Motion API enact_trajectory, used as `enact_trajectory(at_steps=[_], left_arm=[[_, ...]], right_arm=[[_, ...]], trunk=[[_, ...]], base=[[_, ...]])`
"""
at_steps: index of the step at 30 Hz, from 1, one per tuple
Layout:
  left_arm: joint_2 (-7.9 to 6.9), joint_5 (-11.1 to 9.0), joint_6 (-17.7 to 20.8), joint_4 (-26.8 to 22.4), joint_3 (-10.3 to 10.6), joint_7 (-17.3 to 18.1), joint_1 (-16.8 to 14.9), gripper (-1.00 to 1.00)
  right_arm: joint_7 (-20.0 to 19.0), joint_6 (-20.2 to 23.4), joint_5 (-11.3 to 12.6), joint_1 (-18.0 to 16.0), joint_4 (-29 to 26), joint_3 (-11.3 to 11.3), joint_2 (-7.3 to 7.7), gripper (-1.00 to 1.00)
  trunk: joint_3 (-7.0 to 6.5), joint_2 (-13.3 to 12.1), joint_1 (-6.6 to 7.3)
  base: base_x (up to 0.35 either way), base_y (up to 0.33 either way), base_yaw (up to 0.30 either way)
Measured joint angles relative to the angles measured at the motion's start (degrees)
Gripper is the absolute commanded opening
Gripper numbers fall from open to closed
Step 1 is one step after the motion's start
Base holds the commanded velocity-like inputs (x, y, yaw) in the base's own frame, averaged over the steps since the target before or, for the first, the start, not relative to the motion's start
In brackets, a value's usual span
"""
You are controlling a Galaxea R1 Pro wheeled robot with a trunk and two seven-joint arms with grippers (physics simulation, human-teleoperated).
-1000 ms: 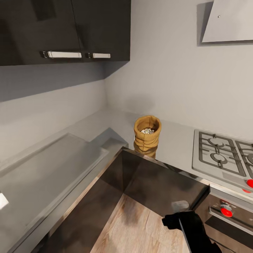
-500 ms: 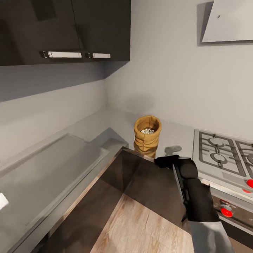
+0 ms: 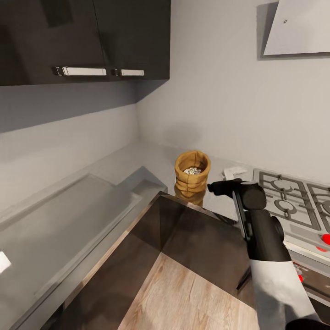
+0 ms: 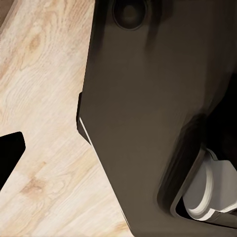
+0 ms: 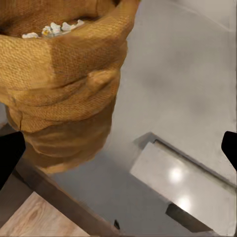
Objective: In the kitchen, take the popcorn bag from the countertop, put it into the microwave, and heat it until the popcorn is cooked so the cooked popcorn ends up inside the bag.
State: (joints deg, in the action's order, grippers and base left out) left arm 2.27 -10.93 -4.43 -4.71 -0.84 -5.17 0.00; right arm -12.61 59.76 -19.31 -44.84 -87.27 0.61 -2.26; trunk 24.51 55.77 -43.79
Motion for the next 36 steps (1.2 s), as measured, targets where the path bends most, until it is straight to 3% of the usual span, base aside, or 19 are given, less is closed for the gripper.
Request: enact_trajectory(at_steps=[3,4,7,12,15,19,21,23,25,28,30,36], left_arm=[[0.00,-0.03,0.00,0.00,0.00,0.01,0.00,1.00],[0.00,-0.04,0.00,0.01,0.01,0.01,-0.01,1.00],[0.00,-0.03,0.00,0.01,0.00,0.01,0.00,1.00],[0.00,0.00,0.00,0.00,0.00,0.00,0.00,1.00],[0.01,-0.01,0.00,0.00,0.00,0.00,0.00,1.00],[0.00,-0.02,0.00,0.00,0.00,0.00,0.00,1.00],[0.00,-0.03,0.00,0.00,0.00,0.00,0.00,1.00],[0.08,0.02,0.19,0.09,0.01,0.00,-0.01,1.00],[0.09,0.02,0.23,0.04,0.00,0.00,-0.01,1.00],[0.09,0.02,0.20,0.01,-0.02,0.00,0.00,1.00],[0.05,0.02,0.18,0.00,-0.02,0.00,0.00,1.00],[0.06,0.02,0.18,0.00,-0.04,0.00,0.00,1.00]], right_arm=[[-0.02,-0.01,0.21,-5.48,2.19,-0.28,3.43,1.00],[-0.01,0.01,0.32,-11.36,9.29,-0.36,4.41,1.00],[0.23,0.04,0.33,-20.29,22.55,-0.48,4.27,1.00],[0.48,0.05,0.26,-27.63,31.48,-0.87,3.86,1.00],[0.63,0.06,0.18,-32.15,37.34,-3.43,3.71,1.00],[0.74,0.07,0.20,-34.73,40.61,-6.34,3.60,1.00],[0.78,0.07,0.17,-35.07,40.76,-8.11,2.74,1.00],[0.83,0.08,0.29,-35.17,39.84,-9.47,-1.07,1.00],[1.36,0.08,-0.10,-35.18,39.75,-9.87,-3.19,1.00],[8.39,0.07,-0.32,-35.17,39.77,-14.77,-7.63,1.00],[14.58,0.10,-0.80,-35.17,39.83,-16.84,-7.67,1.00],[16.07,0.11,-0.59,-35.10,40.54,-18.25,-7.68,1.00]], trunk=[[-0.01,0.00,0.00],[-0.01,-0.01,-0.01],[-0.01,0.00,0.00],[0.00,0.00,0.00],[0.00,0.00,0.00],[0.00,0.00,0.00],[0.00,0.00,0.00],[0.00,0.00,0.00],[0.00,0.00,0.00],[0.00,0.00,0.00],[0.00,0.00,0.00],[0.00,0.00,0.00]], base=[[0.000,0.000,0.000],[0.000,0.000,0.000],[0.000,0.000,0.000],[0.000,0.000,0.000],[0.000,0.000,0.000],[0.000,0.000,0.000],[0.000,0.000,0.000],[0.000,0.000,0.000],[0.000,0.000,0.000],[0.000,0.000,0.000],[0.000,0.000,0.000],[0.000,0.000,0.000]])
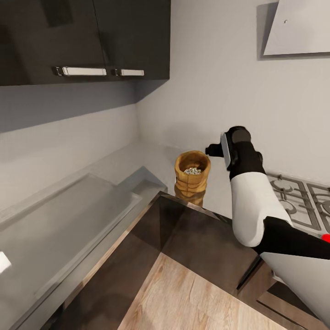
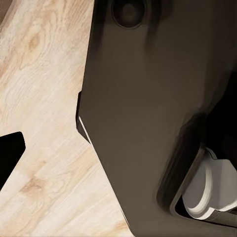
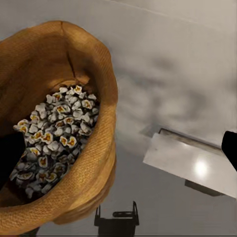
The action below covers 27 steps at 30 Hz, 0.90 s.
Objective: In the kitchen, take the popcorn bag from the countertop, put it into the microwave, and heat it until the popcorn is cooked so the cooked popcorn ends up inside the bag.
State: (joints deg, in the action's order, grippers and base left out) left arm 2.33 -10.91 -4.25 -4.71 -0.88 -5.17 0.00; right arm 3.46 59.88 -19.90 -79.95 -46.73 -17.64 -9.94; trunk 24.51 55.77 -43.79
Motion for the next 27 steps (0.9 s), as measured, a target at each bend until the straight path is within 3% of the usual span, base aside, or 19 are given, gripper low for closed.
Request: enact_trajectory(at_steps=[6,19,27], left_arm=[[0.02,0.00,0.00,0.00,0.00,0.00,0.00,1.00],[0.00,-0.01,0.00,0.00,0.01,0.00,0.00,1.00],[0.01,0.00,-0.01,0.00,0.00,0.00,0.00,1.00]], right_arm=[[0.19,0.01,0.04,0.53,3.95,-0.25,0.00,1.00],[0.42,0.01,-0.11,0.55,4.05,-0.26,0.00,1.00],[0.44,0.00,-0.06,0.54,4.07,-0.43,0.00,1.00]], trunk=[[0.00,0.00,0.00],[0.00,0.00,0.00],[0.00,0.00,0.00]], base=[[0.000,0.000,0.000],[0.000,0.000,0.002],[0.000,0.000,0.210]])
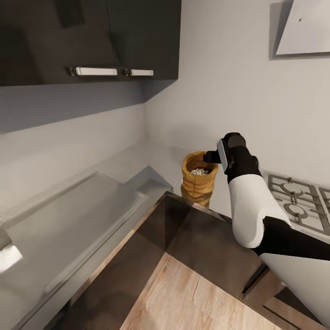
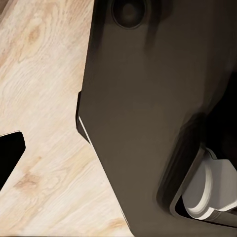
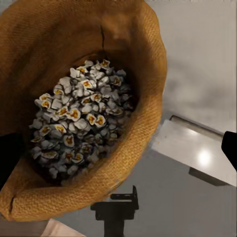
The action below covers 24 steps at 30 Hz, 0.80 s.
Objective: In the kitchen, take the popcorn bag from the countertop, put it into the microwave, and heat it until the popcorn is cooked so the cooked popcorn ends up inside the bag.
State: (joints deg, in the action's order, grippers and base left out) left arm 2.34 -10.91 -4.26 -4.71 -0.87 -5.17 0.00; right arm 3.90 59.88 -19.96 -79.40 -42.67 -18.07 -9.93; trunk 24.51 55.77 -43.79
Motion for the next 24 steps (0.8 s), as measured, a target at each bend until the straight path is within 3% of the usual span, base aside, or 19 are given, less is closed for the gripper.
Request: enact_trajectory(at_steps=[11,16,24], left_arm=[[0.01,-0.01,0.01,0.00,-0.02,0.00,0.00,1.00],[0.02,-0.02,0.01,0.00,-0.02,0.00,0.00,1.00],[0.02,0.00,0.01,0.00,0.02,0.00,0.00,1.00]], right_arm=[[1.00,0.02,-0.19,0.01,0.16,-0.40,0.00,1.00],[10.37,0.04,0.15,0.01,0.50,-5.89,0.00,1.00],[12.55,0.04,0.95,0.01,1.13,-7.01,0.00,1.00]], trunk=[[0.00,0.00,0.00],[0.00,0.00,0.00],[0.00,0.00,0.00]], base=[[0.000,0.000,0.045],[0.000,0.000,0.000],[0.000,0.000,0.000]])
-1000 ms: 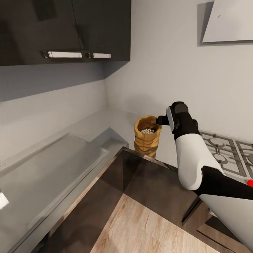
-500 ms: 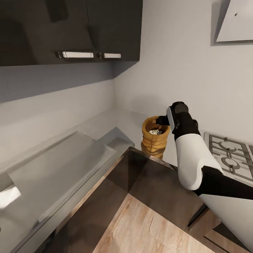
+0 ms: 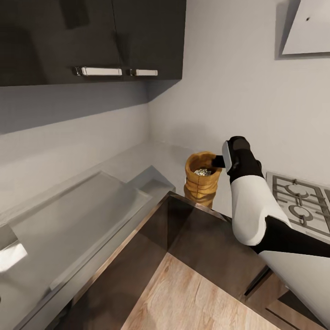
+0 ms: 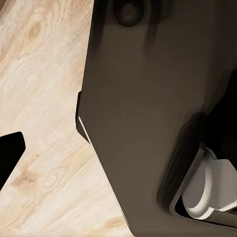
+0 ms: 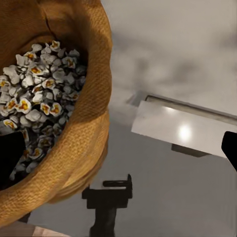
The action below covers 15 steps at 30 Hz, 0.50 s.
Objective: In the kitchen, take the popcorn bag from the countertop, put it into the microwave, and heat it until the popcorn is cooked so the cooked popcorn ends up inside the bag.
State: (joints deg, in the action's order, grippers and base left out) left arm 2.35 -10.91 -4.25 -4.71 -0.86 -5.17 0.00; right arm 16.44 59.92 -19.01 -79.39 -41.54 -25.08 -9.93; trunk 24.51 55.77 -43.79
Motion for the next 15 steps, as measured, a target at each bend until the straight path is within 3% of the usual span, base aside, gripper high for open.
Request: enact_trajectory(at_steps=[4,10,15], left_arm=[[0.00,-0.02,0.00,0.00,-0.03,0.00,0.00,1.00],[0.00,-0.04,-0.07,0.00,-0.05,0.00,0.00,1.00],[0.00,-0.09,-0.09,0.00,-0.05,0.01,0.00,1.00]], right_arm=[[0.74,-0.09,5.35,0.00,-0.06,0.03,0.01,1.00],[1.03,-0.09,6.06,0.00,0.01,0.04,0.01,1.00],[1.26,-0.10,6.06,0.01,0.03,-0.03,0.01,1.00]], trunk=[[0.00,0.00,0.00],[0.00,0.00,0.00],[0.00,0.00,0.00]], base=[[0.000,0.000,0.000],[0.000,0.000,0.016],[0.000,0.000,0.229]])
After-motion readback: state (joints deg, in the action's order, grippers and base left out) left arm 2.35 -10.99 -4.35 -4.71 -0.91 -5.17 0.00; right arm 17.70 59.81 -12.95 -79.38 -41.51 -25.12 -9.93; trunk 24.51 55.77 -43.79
